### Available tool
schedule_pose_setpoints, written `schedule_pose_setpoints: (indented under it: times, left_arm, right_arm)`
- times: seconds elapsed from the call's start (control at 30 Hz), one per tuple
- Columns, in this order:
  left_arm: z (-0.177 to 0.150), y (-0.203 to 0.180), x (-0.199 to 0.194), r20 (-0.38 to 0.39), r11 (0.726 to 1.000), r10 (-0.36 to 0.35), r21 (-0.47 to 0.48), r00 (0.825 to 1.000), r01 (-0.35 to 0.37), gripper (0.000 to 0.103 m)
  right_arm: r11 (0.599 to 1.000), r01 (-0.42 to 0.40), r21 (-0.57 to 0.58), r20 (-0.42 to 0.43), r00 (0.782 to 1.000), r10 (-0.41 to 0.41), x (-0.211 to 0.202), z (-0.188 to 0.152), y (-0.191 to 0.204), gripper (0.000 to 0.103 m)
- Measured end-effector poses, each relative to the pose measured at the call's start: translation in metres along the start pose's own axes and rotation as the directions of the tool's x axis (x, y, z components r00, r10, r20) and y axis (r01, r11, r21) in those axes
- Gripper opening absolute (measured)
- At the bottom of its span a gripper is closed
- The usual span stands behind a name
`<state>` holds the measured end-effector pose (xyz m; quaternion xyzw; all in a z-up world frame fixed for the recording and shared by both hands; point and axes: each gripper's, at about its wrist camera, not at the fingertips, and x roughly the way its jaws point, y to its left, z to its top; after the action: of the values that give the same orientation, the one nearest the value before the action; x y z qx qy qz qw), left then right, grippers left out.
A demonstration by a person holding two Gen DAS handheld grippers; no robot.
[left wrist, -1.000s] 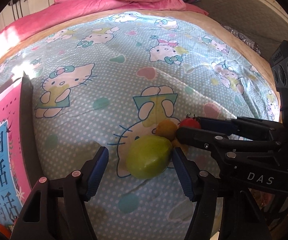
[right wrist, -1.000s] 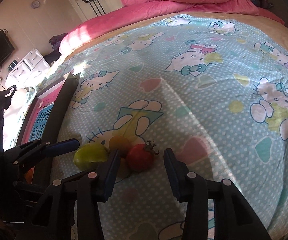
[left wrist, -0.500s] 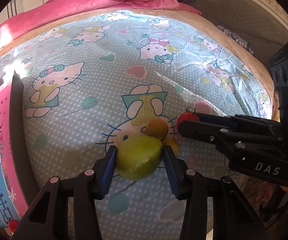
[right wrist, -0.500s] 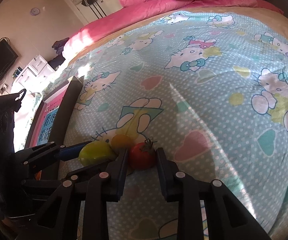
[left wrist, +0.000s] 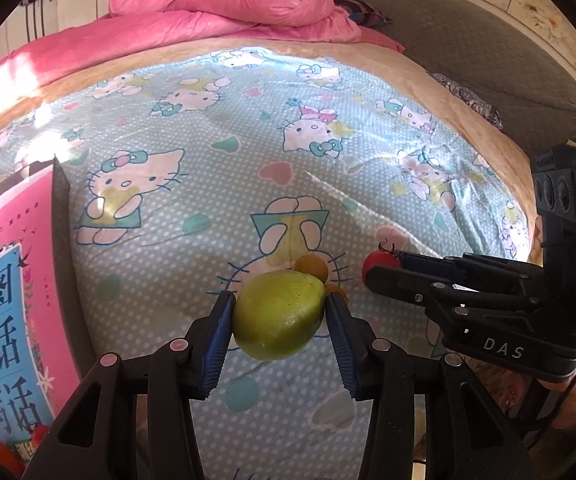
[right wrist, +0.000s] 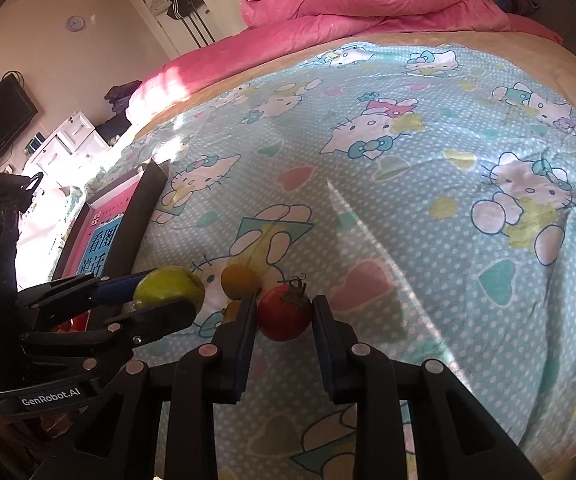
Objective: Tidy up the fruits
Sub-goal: 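Carry the green apple and cherry tomato over the workbook with both tools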
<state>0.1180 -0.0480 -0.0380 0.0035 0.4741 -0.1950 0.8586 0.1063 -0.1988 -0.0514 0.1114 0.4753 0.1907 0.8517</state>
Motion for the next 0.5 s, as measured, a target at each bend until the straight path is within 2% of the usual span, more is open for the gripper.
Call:
schedule_pose_setpoints:
  times: [0.17,0.5]
  left_arm:
    - [-0.001,0.004,-0.013,0.023,1.0,0.013,-0.018,1.0,-0.013,0.048]
    - [-0.011,0.016,-0.038,0.053,0.997,0.05,-0.056,0.997,-0.047,0.048]
  right_arm:
    - [1.0,0.018,-0.024,0.006,1.0,-0.018,-0.002,-0.002,0.004,0.029]
    - [0.997,-0.016,-0.075,0.035,0.999,0.018,-0.016,-0.009,0.02,0.029]
